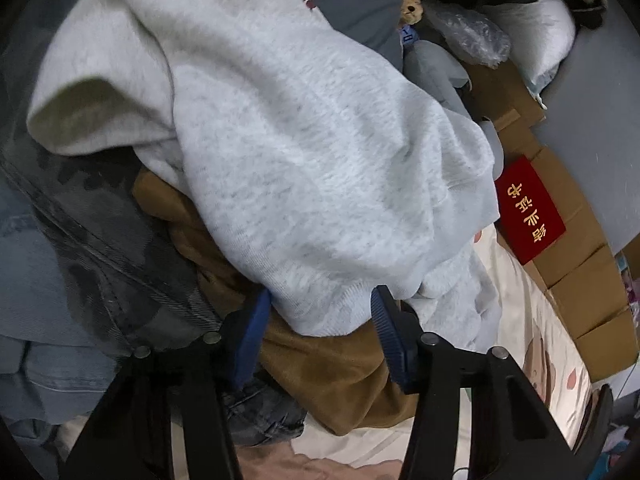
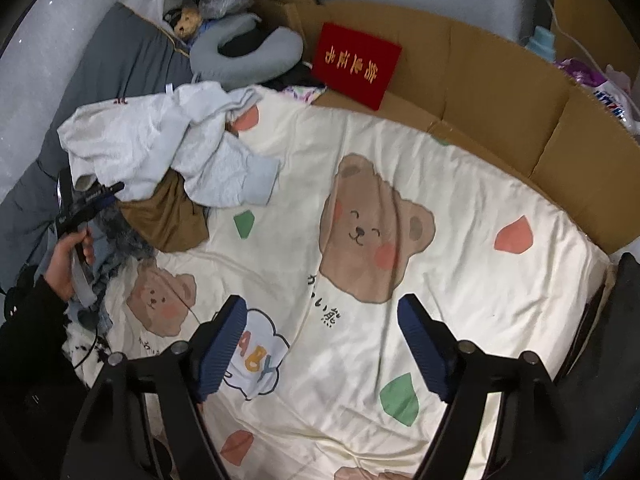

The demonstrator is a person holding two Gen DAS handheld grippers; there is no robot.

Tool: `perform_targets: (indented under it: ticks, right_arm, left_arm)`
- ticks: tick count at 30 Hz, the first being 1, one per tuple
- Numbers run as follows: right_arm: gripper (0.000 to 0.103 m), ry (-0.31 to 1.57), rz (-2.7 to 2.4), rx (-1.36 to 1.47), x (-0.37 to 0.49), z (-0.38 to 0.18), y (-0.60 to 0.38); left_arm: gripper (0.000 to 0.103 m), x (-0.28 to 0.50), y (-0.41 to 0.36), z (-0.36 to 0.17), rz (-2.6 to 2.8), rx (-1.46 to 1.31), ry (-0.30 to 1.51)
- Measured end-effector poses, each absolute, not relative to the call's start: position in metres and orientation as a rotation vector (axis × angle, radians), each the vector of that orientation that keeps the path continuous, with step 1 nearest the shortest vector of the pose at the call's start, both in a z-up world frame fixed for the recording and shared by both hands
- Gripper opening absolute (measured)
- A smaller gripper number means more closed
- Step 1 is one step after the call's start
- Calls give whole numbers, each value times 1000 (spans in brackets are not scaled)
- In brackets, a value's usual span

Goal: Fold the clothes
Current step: 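Grasp the grey sweatshirt hem with the left gripper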

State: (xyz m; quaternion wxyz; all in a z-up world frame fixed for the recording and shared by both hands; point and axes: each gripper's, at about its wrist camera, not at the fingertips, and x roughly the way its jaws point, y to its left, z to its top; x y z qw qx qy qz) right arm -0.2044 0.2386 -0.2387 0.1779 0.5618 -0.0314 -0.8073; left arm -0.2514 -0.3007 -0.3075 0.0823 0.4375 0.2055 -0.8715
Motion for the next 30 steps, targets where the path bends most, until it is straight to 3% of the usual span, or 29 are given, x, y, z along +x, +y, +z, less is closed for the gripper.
perform_targets:
  ticks: [11,13,14,16,18,20,21,30]
  right_arm:
    - [76,-50,-2255,1624,-202,-255,231]
    - [76,-53,-2254,1629,-202,-256,232]
    - [76,-54,-2253,1632,-202,-257,233]
    - [76,-57,-2252,1637,-202,-259,233]
    - [74,-57,-2249,1640,-203,-260,233]
    - [61,-48,-2243,1643,-205,-261,231]
    - [60,-43,-2242,1644,-206,-261,230]
    - [60,-41,-2224,1637,-211,-263,224]
  left_arm:
    - [52,-256,-303,-326,-2588,1336,688]
    - [38,-255,-301,-323,-2610,1323,680]
    - [24,-253,-300,-321,-2611,1318,680]
    - [17,-248,-303,-318,-2597,1300,737]
    - [14,-244,-302,-311,-2607,1302,757]
    - [13,-241,-298,-303,-2625,1314,728]
    - [12,-239,-295,-299,-2640,1322,727]
    - [9,-214,-289,-267,-2751,1329,730]
